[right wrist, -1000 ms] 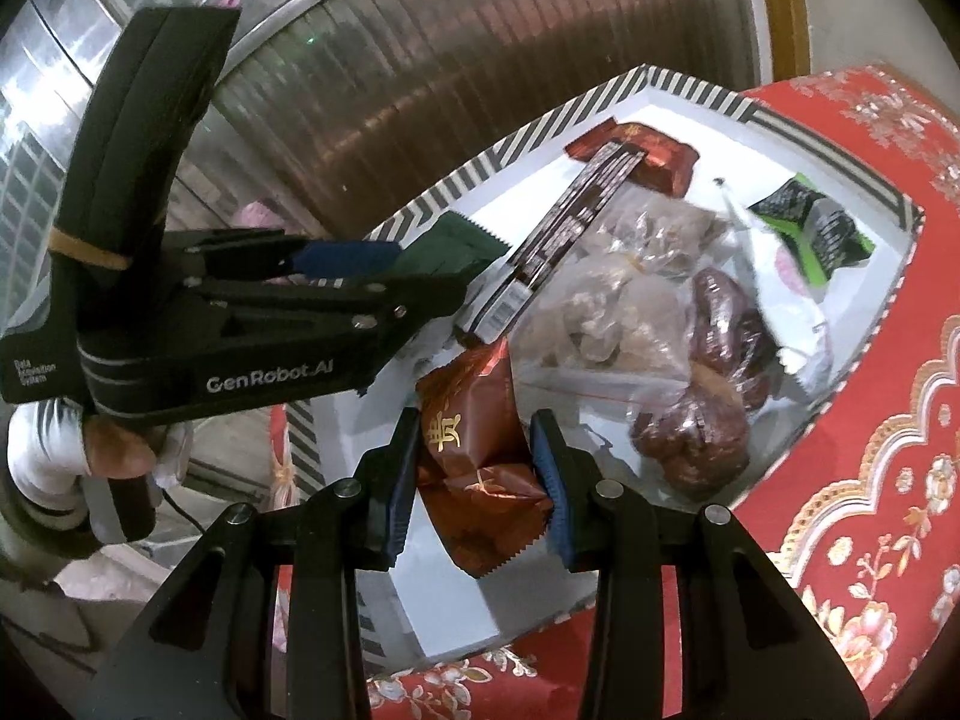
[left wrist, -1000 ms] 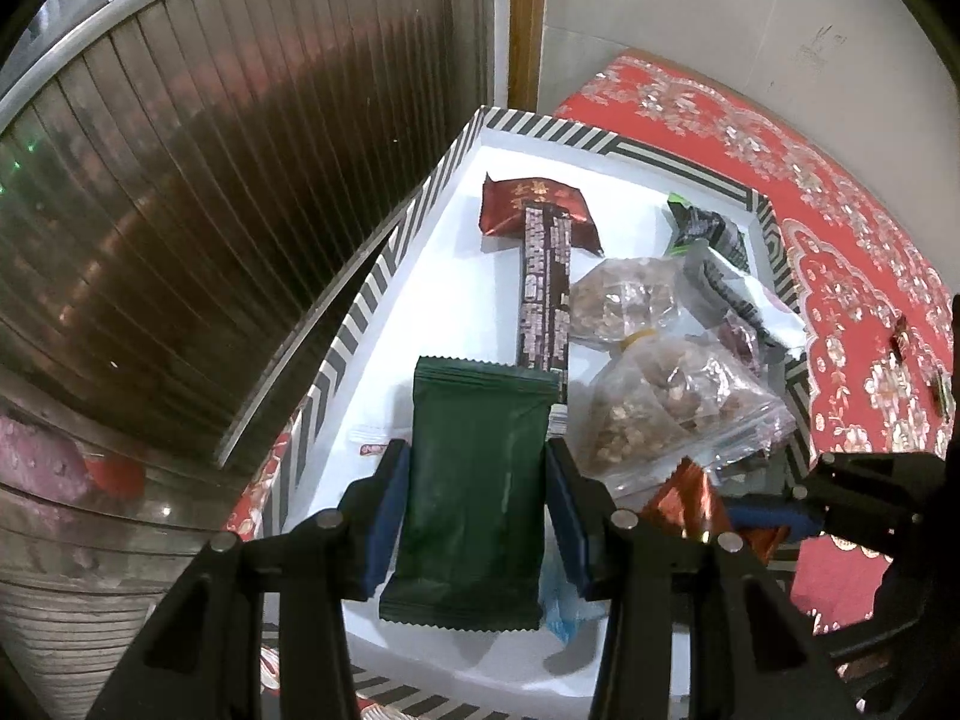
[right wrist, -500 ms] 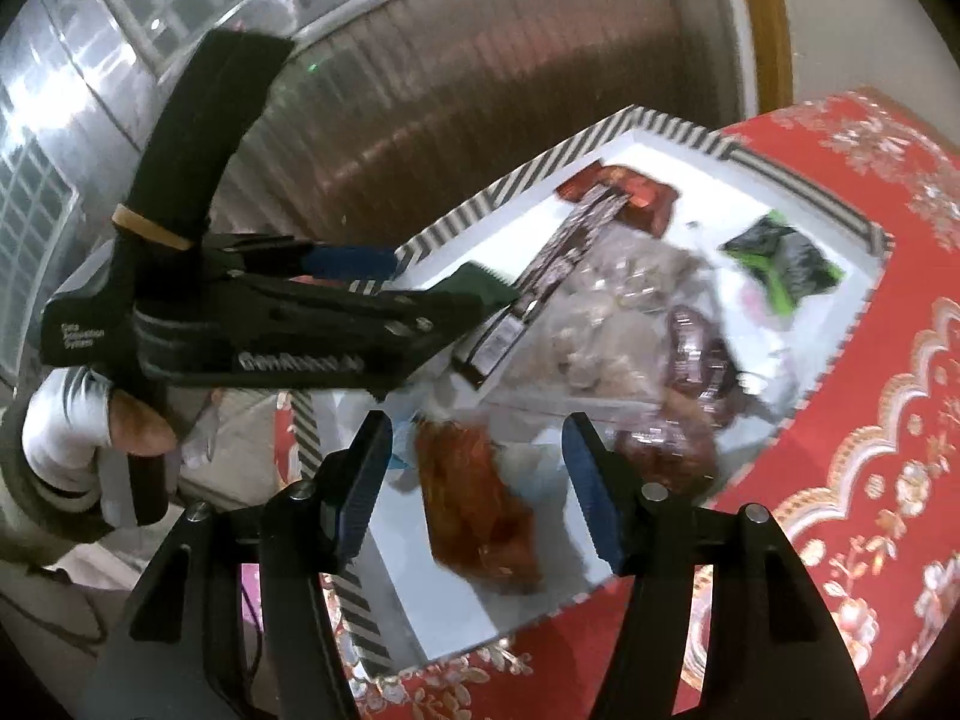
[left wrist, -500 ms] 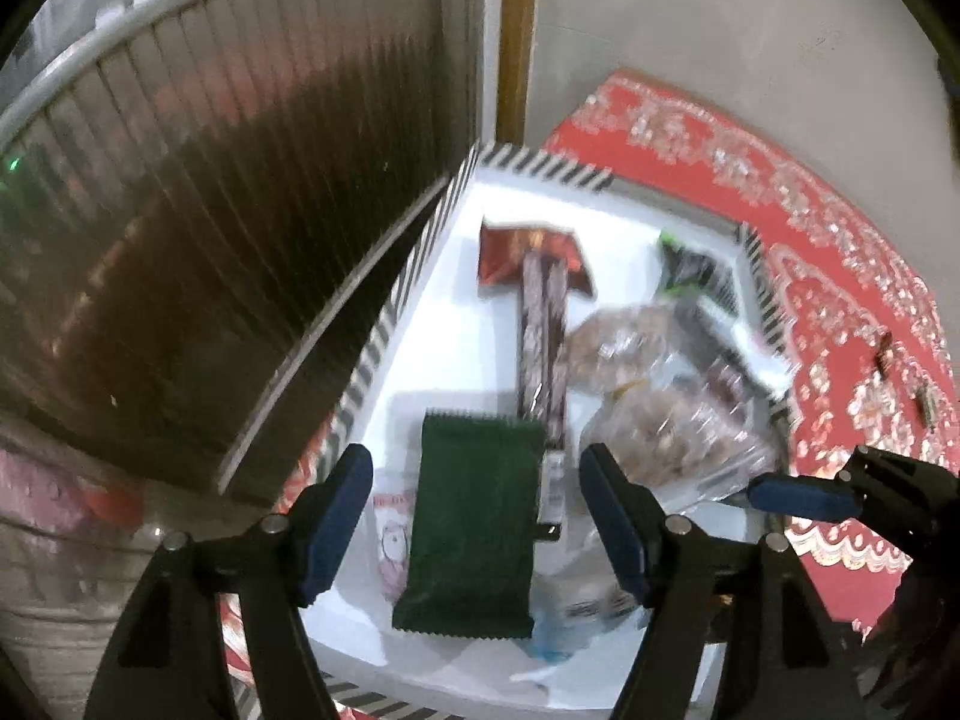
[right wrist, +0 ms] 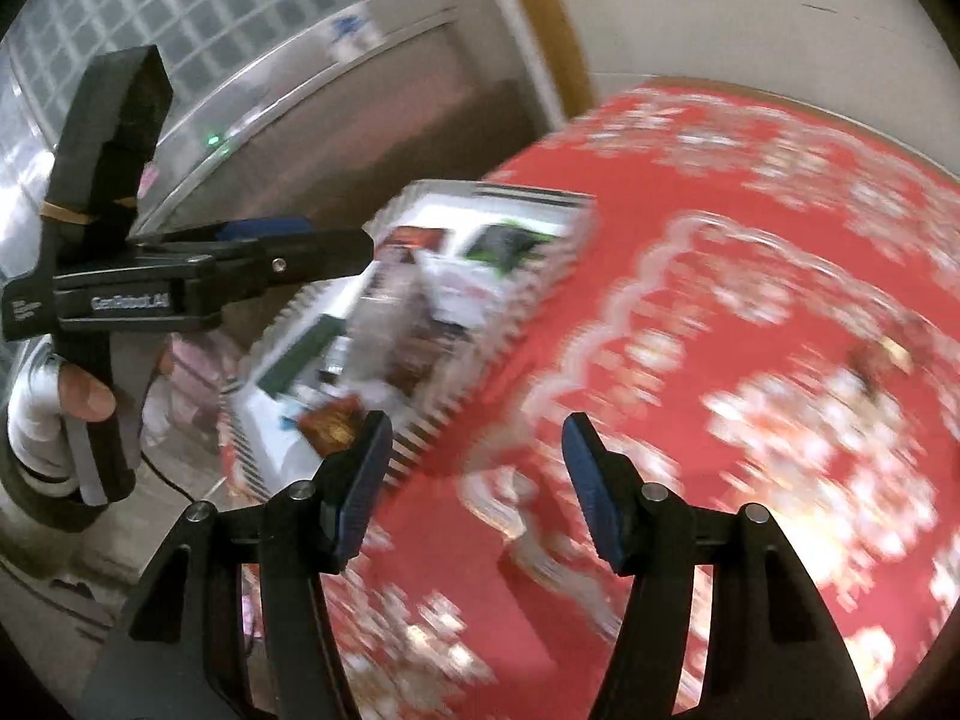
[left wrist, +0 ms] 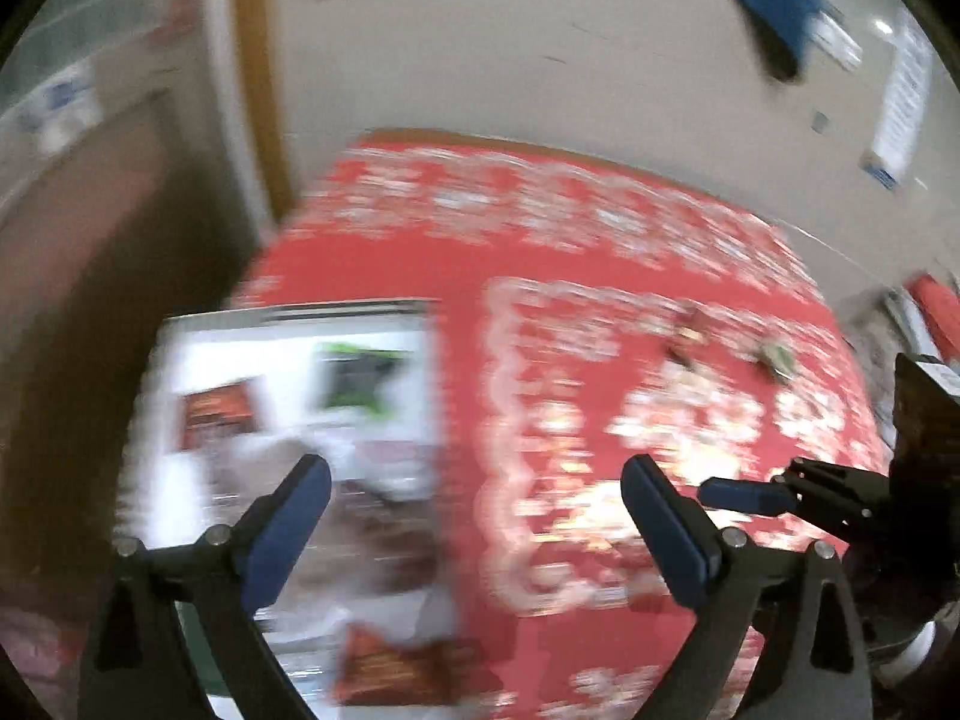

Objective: Organize snacks
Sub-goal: 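Move both grippers back to the remaining snacks on the tablecloth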

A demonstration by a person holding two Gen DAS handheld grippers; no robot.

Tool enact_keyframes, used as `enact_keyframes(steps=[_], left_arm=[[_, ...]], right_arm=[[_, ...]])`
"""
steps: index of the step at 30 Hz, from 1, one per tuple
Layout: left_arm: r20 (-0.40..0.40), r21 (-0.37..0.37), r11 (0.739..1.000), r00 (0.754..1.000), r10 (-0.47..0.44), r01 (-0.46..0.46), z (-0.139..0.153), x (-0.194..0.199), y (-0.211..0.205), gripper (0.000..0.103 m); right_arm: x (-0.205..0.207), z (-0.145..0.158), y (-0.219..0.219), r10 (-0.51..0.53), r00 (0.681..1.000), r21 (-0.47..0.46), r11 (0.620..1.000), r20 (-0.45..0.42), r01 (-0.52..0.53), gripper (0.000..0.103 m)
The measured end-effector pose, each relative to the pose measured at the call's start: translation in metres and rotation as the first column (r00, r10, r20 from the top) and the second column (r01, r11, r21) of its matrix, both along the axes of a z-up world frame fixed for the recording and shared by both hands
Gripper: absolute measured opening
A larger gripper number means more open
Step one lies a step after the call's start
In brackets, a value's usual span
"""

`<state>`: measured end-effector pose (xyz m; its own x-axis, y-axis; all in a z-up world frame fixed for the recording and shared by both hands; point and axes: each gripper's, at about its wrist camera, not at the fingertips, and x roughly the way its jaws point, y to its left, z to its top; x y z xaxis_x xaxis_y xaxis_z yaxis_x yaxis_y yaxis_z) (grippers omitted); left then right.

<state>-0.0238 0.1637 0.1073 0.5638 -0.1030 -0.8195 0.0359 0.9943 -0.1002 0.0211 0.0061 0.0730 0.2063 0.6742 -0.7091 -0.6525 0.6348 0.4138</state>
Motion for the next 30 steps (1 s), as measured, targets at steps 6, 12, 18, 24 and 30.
enact_keyframes(steps=[6, 12, 18, 24, 30], left_arm=[[-0.021, -0.047, 0.978, 0.979, -0.205, 0.204, -0.009, 0.026, -0.102, 0.099], [-0.032, -0.084, 0.899, 0.901, -0.433, 0.429, -0.016, 0.026, -0.205, 0.099], [-0.096, -0.108, 0.791, 0.785, -0.611, 0.602, -0.037, 0.017, -0.288, 0.099], [-0.115, -0.118, 0.749, 0.740, -0.663, 0.652, -0.044, 0.012, -0.321, 0.099], [-0.080, -0.120, 0.738, 0.734, -0.674, 0.664, -0.045, 0.014, -0.330, 0.099]], right_arm=[[-0.015, -0.004, -0.102, -0.232, 0.973, -0.038, 0.972, 0.003, 0.232, 0.060], [-0.053, -0.007, -0.201, -0.493, 0.870, -0.029, 0.870, 0.005, 0.493, 0.060], [-0.097, -0.013, -0.264, -0.674, 0.739, -0.021, 0.738, 0.007, 0.674, 0.060], [-0.138, -0.015, -0.297, -0.781, 0.624, -0.011, 0.624, 0.016, 0.781, 0.060], [-0.159, -0.014, -0.312, -0.832, 0.554, -0.011, 0.554, 0.018, 0.833, 0.060]])
